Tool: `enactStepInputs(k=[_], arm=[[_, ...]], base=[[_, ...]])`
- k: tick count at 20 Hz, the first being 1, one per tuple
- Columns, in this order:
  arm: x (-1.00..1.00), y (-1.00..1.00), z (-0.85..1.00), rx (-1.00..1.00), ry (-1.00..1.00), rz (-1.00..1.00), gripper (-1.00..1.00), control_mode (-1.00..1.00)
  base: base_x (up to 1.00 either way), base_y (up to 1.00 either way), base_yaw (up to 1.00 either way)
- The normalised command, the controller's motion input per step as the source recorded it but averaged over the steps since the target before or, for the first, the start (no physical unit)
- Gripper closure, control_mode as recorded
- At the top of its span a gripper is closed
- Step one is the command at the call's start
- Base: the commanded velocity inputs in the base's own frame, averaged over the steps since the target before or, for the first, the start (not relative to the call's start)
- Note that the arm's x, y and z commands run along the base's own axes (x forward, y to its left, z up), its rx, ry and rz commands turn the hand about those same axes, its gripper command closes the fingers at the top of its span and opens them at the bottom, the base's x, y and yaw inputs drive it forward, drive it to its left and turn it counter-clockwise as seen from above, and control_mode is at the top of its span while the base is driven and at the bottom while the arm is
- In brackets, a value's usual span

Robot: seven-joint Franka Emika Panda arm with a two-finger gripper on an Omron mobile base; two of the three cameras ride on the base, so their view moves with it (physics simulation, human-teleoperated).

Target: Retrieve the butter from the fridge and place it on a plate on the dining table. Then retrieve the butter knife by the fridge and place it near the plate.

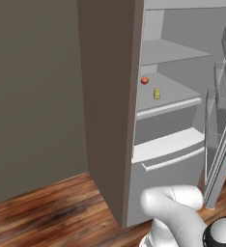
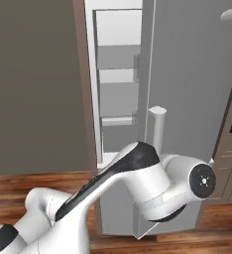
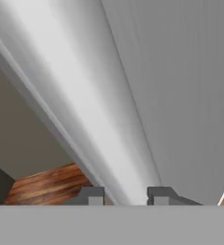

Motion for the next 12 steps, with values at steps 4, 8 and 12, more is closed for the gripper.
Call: enactStepInputs(k=[4,8,12], arm=[[-0.29,0.0,0.06,-0.01,0.0,0.0,-1.0,-1.0],[-0.44,0.01,0.3,-0.12,0.02,-0.02,-1.0,-1.0],[-0.8,0.16,0.39,-0.19,0.0,-0.07,-1.0,-1.0]], base=[[0.0,0.0,0.0],[0.0,0.0,0.0],[0.0,0.0,0.0]])
